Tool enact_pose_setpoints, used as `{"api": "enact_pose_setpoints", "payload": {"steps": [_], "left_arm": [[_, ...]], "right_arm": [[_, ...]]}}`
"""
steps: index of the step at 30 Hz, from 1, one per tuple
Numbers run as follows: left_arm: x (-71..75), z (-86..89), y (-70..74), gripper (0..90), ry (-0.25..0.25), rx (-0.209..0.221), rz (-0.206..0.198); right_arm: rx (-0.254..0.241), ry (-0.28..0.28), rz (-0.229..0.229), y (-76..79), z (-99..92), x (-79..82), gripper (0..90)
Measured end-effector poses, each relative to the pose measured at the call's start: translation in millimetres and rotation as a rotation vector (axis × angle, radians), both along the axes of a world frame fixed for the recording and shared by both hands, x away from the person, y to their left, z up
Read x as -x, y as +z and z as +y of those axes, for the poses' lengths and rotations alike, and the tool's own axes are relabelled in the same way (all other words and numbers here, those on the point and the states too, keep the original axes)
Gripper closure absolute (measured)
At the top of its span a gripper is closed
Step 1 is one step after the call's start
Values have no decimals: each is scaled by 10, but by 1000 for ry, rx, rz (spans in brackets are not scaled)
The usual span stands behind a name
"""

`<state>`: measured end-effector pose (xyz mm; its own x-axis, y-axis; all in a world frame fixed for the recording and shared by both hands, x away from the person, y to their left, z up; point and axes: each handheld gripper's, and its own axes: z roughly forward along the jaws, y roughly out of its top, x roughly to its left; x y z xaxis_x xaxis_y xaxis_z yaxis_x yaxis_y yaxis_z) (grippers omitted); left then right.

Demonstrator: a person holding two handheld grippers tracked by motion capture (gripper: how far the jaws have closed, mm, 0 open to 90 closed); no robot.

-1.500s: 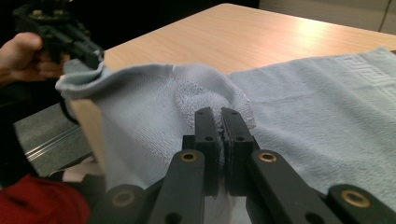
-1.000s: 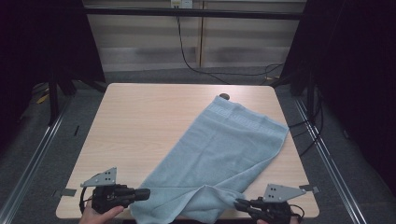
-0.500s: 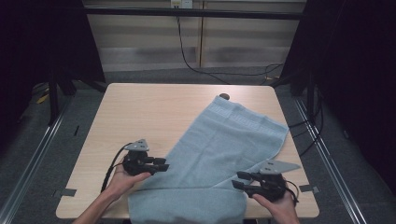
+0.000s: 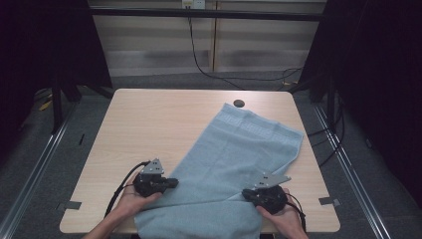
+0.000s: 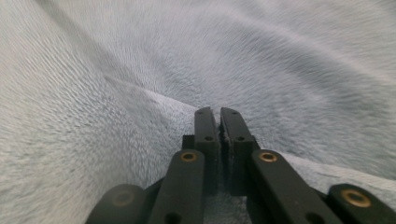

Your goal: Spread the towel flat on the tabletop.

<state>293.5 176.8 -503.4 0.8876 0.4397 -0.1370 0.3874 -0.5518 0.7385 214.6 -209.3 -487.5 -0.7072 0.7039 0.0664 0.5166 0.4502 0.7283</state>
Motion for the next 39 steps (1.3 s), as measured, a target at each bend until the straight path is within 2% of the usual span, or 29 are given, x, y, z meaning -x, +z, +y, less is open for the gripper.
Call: {"api": "enact_pose_setpoints", "payload": {"steps": [1,4,5,6,7,9,11,14,15,16,17,19,20,21,23,24,25,26,27,28,29,31,32,34,36,37,39], "left_arm": [[30,28,8,868,5,-10,4],[126,140,5,869,27,7,29],[158,177,8,869,31,6,33],[183,204,12,869,36,6,40],[221,249,5,868,41,23,60],[283,298,10,868,31,26,77],[346,297,16,868,26,20,76],[443,304,25,844,10,28,107],[459,319,27,841,3,33,114],[478,333,33,825,11,47,127],[479,342,40,789,9,54,126],[443,326,77,707,30,70,116],[396,305,101,702,36,88,119],[325,277,131,691,31,95,104],[148,197,187,668,36,126,92],[42,138,211,659,38,120,82],[-34,92,226,659,45,111,57],[-168,17,234,663,51,111,40],[-242,-20,235,668,67,122,38],[-347,-81,216,672,95,143,38],[-429,-134,195,668,86,129,44],[-542,-204,166,639,103,129,40],[-588,-229,154,610,103,141,41],[-665,-268,111,551,119,139,67],[-682,-301,44,541,130,109,70],[-657,-325,-10,541,121,79,77],[-547,-346,-42,625,103,33,-4]], "right_arm": [[-48,-12,-4,54,-54,36,879],[-90,-38,-35,147,-198,134,879],[-113,-64,-60,204,-322,234,879],[-113,-64,-60,204,-322,234,879],[-121,-71,-62,219,-361,265,879],[-132,-90,-78,257,-457,373,881],[-139,-96,-85,286,-514,471,880],[-134,-104,-84,293,-564,618,892],[-135,-104,-80,287,-582,663,865],[-142,-97,-79,283,-607,700,844],[-154,-101,-77,283,-626,730,832],[-143,-106,-83,294,-638,725,805],[-155,-111,-82,301,-634,689,783],[-163,-100,-78,306,-615,635,759],[-150,-84,-66,302,-534,491,714],[-143,-73,-46,267,-451,286,680],[-143,-73,-46,267,-451,286,680],[-147,-76,-32,251,-424,202,661],[-145,-62,-7,216,-384,49,630],[-138,-60,2,194,-360,-35,608],[-131,-66,24,157,-325,-174,571],[-120,-80,47,107,-273,-359,523],[-114,-88,53,88,-253,-437,490],[-98,-101,58,40,-204,-622,436],[-93,-108,60,31,-195,-657,431],[-96,-103,64,21,-192,-698,431],[-80,-112,55,12,-185,-752,426]]}}
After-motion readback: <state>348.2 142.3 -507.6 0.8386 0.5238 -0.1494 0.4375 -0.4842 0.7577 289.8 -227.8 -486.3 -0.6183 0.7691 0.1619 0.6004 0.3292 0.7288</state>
